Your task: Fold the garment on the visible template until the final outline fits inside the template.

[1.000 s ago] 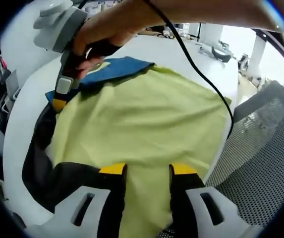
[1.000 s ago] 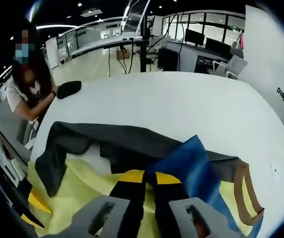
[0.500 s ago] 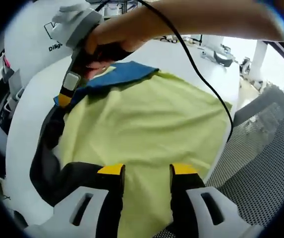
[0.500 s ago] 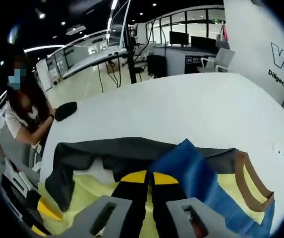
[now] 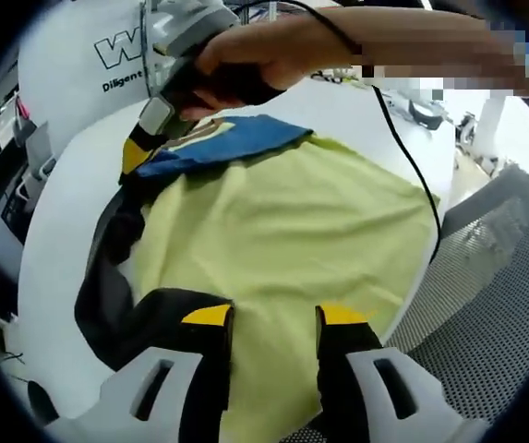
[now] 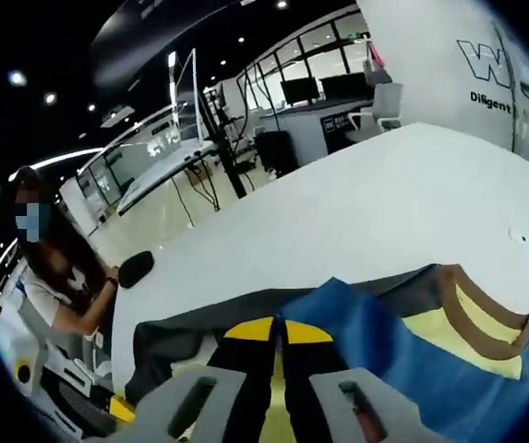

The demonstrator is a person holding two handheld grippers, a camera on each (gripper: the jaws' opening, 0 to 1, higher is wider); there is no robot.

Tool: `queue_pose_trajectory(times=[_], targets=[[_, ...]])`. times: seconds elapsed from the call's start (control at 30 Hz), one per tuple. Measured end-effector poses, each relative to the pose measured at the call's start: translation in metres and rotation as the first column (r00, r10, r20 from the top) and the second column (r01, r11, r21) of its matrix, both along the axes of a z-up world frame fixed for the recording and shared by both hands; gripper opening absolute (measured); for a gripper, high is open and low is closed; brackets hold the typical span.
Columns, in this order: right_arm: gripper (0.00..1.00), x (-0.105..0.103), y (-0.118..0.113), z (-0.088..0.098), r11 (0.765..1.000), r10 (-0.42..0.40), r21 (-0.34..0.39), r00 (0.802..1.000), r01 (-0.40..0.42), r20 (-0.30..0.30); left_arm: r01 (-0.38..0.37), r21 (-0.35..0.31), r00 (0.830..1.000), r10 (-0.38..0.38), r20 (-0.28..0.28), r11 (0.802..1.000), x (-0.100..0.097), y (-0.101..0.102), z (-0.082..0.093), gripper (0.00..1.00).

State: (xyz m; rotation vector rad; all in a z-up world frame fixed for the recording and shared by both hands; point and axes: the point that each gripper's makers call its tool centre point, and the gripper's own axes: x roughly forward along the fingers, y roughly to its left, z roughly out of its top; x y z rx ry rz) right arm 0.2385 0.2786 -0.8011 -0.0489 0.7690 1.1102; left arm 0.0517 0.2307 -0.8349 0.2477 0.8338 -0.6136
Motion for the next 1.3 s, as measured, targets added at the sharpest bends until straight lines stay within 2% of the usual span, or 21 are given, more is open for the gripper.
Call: queue_pose_trajectory(times=[0.1,0.23,0.37,0.6,1.3], targets=[[0.00,0.000,0.001,0.001,0.999,-0.038,0.024,0.998,0.039,-0.043,-0.014,-0.001,1.000,0.014,0.006,1.000,0.002,0.005,0.003,0.33],[0.00,-0.001,0.002,0.002,0.998,-0.044,0.032,0.997,0.046,-0.055,-0.020,0.000,1.000,0.020,0.007,1.000,0.003,0.008,0.003,0.33],[0.00,-0.005,0.004,-0.010,0.999,-0.049,0.003,0.996,0.049,-0.081,-0.037,0.005,0.999,0.037,0.012,0.999,0.005,0.016,0.005,0.33],[0.00,-0.010,0.009,-0.020,0.999,-0.027,-0.037,0.996,0.024,-0.081,-0.048,0.001,0.999,0.048,0.015,0.999,0.006,0.020,0.006,0.33],[0.00,-0.016,0.011,-0.042,0.995,-0.023,-0.097,0.993,0.012,-0.112,-0.039,0.005,0.999,0.039,-0.006,0.999,0.003,0.027,0.003,0.34]])
